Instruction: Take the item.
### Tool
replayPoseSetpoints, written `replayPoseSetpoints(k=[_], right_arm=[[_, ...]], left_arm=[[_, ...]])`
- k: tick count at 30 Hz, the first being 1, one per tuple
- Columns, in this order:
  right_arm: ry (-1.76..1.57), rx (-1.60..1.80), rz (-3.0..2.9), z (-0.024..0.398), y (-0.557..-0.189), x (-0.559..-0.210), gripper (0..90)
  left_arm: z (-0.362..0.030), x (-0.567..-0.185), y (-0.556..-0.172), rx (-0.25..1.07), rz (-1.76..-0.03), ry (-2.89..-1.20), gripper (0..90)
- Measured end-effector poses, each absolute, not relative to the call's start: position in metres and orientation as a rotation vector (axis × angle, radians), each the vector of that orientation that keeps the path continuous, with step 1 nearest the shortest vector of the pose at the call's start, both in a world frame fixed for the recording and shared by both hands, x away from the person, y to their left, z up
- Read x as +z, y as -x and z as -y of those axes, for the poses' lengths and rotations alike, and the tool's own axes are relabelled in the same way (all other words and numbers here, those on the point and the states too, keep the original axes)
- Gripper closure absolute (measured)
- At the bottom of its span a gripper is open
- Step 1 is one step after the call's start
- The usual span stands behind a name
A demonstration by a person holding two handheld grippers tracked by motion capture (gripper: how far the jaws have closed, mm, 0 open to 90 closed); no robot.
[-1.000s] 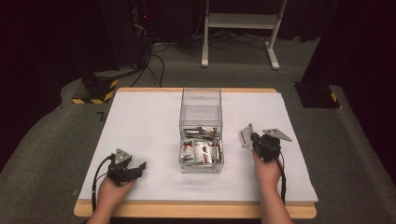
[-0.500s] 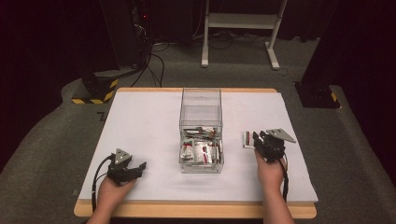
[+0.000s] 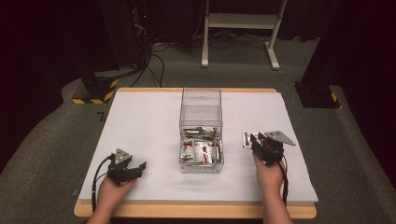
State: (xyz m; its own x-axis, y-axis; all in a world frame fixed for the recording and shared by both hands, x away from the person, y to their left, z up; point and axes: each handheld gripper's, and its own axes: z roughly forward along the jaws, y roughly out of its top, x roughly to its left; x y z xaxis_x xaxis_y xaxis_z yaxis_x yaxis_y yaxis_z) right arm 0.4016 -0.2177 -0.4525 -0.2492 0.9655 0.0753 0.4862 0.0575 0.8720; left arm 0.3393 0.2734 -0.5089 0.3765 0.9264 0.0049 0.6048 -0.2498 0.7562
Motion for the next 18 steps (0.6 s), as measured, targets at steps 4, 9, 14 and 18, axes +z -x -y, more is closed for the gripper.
replayPoseSetpoints(k=[4,9,14,18], right_arm=[[-1.434,1.133,-1.816,0.211,-0.397,-0.453,62.4],[-1.412,1.136,-1.869,0.201,-0.391,-0.457,59.1],[-1.399,1.118,-1.944,0.190,-0.386,-0.468,53.9],[-1.409,1.088,-2.005,0.183,-0.382,-0.475,49.4]], left_arm=[[-0.273,-0.509,-0.339,0.607,-1.317,-1.962,31.1],[-0.273,-0.509,-0.339,0.603,-1.317,-1.961,31.1],[-0.274,-0.509,-0.340,0.601,-1.317,-1.961,31.0],[-0.274,-0.509,-0.339,0.600,-1.317,-1.961,30.9]])
